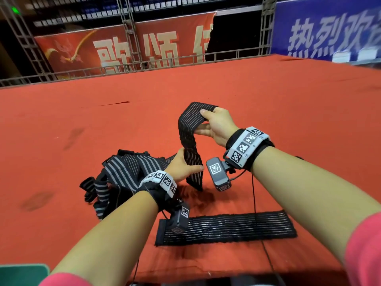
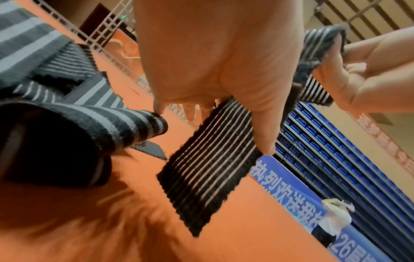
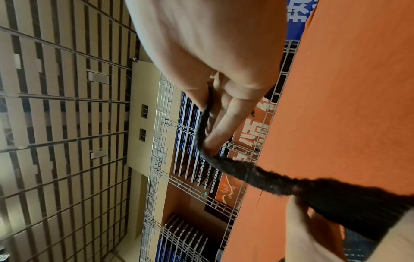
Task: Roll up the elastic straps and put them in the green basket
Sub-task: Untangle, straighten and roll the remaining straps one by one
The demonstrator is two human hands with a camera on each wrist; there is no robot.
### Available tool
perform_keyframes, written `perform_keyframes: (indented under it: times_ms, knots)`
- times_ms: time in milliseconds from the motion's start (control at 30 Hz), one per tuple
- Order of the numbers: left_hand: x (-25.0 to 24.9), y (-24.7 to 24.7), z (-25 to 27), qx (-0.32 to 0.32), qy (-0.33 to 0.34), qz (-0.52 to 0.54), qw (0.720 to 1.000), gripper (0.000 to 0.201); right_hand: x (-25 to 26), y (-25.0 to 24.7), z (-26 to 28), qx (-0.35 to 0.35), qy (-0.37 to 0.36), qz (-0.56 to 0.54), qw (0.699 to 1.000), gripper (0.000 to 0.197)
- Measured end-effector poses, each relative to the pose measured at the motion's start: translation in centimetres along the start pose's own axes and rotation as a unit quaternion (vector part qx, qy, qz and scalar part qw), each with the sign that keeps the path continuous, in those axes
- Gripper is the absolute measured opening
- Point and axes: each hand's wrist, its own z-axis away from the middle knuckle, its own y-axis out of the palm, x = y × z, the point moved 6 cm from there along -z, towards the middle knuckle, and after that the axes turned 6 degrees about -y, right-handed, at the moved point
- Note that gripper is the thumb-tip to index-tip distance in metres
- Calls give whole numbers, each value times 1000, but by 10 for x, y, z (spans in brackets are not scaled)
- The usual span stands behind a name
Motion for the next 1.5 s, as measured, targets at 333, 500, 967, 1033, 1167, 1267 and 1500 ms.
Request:
perform_keyframes:
  times_ms: [333, 500, 967, 1033, 1167, 1267, 1500]
  knots:
    - [12, -4, 22, -11, -51, 27, 998, 24, 21, -13, 27, -19, -2, -2, 1000, 10]
    - [12, 1, 37, 13, -72, 44, 996, 53, 28, -17, 42, -27, 9, -25, 999, 10]
    - [12, 31, 45, 99, -87, 37, 991, 21, 34, -17, 55, -3, 22, -58, 998, 12]
    - [21, 33, 47, 105, -104, 41, 988, 23, 32, -22, 53, -14, 23, -69, 997, 13]
    - [36, 30, 52, 118, -130, 63, 982, 24, 25, -32, 47, -39, 20, -70, 997, 11]
    - [42, 23, 53, 115, -136, 86, 980, 15, 17, -42, 42, -64, 19, -64, 996, 11]
    - [75, 1, 58, 51, -206, 108, 971, 8, 0, -71, 38, -138, 25, -46, 989, 6]
